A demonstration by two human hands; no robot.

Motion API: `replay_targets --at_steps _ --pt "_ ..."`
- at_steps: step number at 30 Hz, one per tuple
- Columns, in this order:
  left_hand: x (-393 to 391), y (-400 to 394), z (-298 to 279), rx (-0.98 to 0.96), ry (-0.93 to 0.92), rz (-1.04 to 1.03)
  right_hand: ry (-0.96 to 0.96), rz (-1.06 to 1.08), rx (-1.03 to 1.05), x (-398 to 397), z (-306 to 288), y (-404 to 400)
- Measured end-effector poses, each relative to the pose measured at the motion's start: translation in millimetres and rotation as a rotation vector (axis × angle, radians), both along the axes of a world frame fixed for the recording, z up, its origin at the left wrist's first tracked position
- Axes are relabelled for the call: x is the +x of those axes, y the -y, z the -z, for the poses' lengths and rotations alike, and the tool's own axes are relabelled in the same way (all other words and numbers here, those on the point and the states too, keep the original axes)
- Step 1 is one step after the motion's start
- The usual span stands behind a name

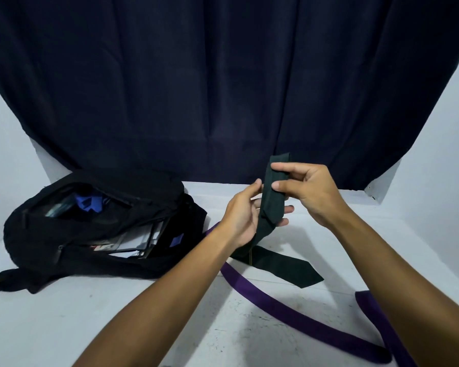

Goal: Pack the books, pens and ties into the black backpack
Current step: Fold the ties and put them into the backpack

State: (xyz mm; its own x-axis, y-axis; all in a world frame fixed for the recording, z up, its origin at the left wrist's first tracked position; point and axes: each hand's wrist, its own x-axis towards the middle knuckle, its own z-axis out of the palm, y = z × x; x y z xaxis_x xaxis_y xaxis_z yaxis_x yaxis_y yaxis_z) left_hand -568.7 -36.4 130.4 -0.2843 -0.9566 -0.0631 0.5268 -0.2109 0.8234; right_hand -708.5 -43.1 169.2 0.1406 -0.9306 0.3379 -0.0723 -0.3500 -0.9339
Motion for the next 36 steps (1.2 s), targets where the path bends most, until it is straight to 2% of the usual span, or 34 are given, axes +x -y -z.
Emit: replay_targets --at_steps 5,11,17,23,25,27,29,31,33,34,36 --pt "-1 -1 8 -0.169 0.037 0.013 -0.005 0.054 -0.017 4 2 1" --pt "1 3 13 -0.242 0.022 0.008 -0.069 0.105 -0.1 10 6 -1" --pt "2 1 11 -0.281 0.126 -0.026 0.154 0.004 0.121 10 9 -5" --pt "3 1 16 -0.315 0.21 -0.044 0.225 0.079 0.148 10 9 -1" --pt "4 0 22 -0.341 0.359 -0.177 0.225 0.11 0.105 10 7 1" --pt "2 -6 28 -0.401 0.586 -0.454 0.236 0.149 0.056 10 5 5" --pt "-1 -16 35 -0.361 0.659 -0.599 0.274 0.171 0.017 10 1 8" --pt "-4 -25 37 -0.117 0.531 -0.36 0.302 0.172 -0.011 11 -2 8" --pt "0 -23 37 0.144 0.273 -0.026 0.305 0.141 -0.008 14 -1 4" --pt "5 -16 37 0.217 0.094 0.06 0.294 0.117 0.003 15 1 0" --pt "19 0 33 0.279 -0.198 0.052 0.242 0.073 0.029 19 9 -11"
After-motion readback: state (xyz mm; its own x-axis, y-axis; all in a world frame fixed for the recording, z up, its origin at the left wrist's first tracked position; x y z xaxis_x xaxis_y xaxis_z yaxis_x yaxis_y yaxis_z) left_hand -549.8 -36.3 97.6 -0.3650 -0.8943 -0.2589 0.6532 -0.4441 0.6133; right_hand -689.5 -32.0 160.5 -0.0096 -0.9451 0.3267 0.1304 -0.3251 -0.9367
